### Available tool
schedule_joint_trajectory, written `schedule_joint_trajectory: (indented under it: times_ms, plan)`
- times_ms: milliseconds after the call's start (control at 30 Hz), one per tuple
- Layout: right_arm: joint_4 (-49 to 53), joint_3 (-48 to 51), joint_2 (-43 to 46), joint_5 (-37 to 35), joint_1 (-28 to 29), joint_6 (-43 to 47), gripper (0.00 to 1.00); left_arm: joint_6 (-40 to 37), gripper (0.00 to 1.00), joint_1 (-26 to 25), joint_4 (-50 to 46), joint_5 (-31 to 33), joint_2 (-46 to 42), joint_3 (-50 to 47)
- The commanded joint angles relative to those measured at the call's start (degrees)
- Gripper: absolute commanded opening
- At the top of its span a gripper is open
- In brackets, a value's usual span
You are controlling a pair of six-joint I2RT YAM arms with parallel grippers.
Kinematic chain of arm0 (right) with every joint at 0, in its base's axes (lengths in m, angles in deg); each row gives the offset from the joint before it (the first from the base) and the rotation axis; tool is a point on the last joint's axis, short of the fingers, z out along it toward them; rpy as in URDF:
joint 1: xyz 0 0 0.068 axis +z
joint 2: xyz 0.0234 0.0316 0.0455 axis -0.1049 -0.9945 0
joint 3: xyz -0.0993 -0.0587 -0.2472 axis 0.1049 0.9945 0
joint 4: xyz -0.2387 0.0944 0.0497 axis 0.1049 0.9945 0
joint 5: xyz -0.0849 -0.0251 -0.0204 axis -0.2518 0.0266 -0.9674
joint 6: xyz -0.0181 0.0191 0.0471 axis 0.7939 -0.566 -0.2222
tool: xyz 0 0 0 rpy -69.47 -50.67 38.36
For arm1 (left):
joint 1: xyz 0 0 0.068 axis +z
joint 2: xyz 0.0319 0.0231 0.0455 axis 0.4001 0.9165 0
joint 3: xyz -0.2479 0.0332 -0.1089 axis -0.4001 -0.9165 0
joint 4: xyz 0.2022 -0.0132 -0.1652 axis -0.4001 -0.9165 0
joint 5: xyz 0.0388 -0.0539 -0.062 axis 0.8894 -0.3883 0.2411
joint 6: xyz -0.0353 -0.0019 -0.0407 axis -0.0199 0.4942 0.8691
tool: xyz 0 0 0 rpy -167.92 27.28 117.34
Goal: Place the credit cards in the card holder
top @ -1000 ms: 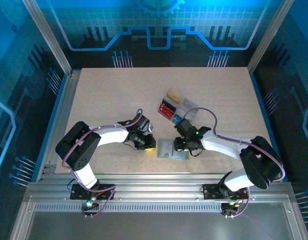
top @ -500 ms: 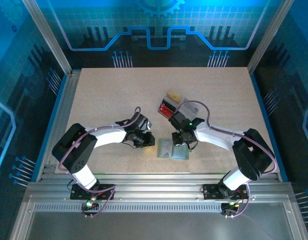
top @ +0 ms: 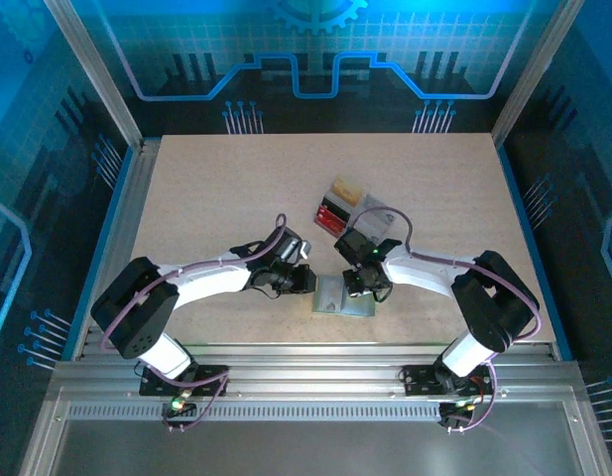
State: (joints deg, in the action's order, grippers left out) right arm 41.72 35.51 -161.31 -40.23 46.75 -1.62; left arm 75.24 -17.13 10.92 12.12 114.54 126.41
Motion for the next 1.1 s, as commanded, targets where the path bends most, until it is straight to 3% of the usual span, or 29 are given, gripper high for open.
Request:
schedule_joint_trajectory:
  times_ms: [0,367,633,933,1067]
  plan:
    - [0.55,1.81,-0.77,1.03,0.78,-1.47,0.30,1.39,0.18,-0.91,0.21,1.03,1.02,0.71]
    - [-0.62,2.44,-1.14,1.08,1.43,-2.40,0.17,3.68,0.18,-3.23,4.59,1.17,3.49,-2.41]
    - [2.45,-1.70,0.43,-1.16,2.49,-1.31,0.00,5.73,0.18,-4.92,8.24,1.50,5.63,-5.34]
    - [3.37,-6.68,0.69,1.62,4.82,-1.06,0.00,8.60,0.17,-7.04,12.88,1.47,8.74,-7.10]
    - [1.66,-7.57,0.09,4.55,4.95,-1.73,0.21,9.62,0.17,-7.28,13.89,1.36,8.30,-7.39]
